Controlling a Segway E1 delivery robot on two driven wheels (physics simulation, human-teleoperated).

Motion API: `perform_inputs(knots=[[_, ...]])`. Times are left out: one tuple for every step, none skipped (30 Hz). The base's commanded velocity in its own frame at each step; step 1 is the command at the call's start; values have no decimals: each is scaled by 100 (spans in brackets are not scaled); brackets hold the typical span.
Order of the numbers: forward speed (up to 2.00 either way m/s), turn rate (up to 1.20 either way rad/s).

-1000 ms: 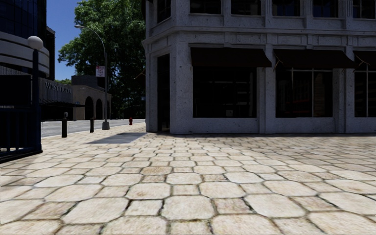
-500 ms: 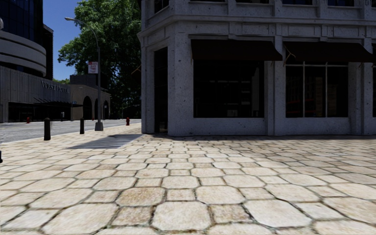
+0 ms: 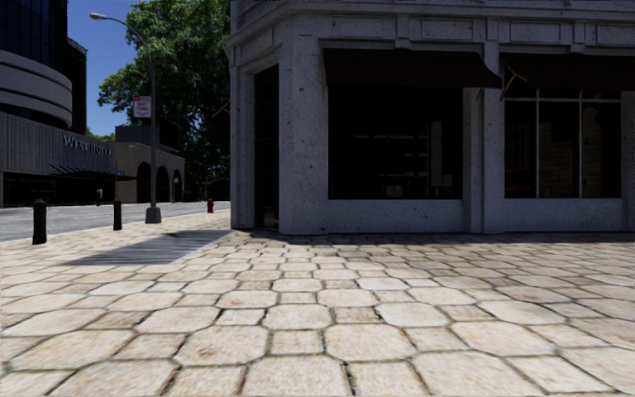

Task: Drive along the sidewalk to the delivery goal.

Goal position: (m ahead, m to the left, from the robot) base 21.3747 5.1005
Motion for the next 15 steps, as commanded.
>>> perform_inputs(knots=[[200, 0], [200, 0], [200, 20], [200, 20], [200, 65], [200, 120], [200, 120], [200, 120], [200, 120], [200, 117], [200, 27], [200, 8], [200, 3], [200, 2], [200, 2]])
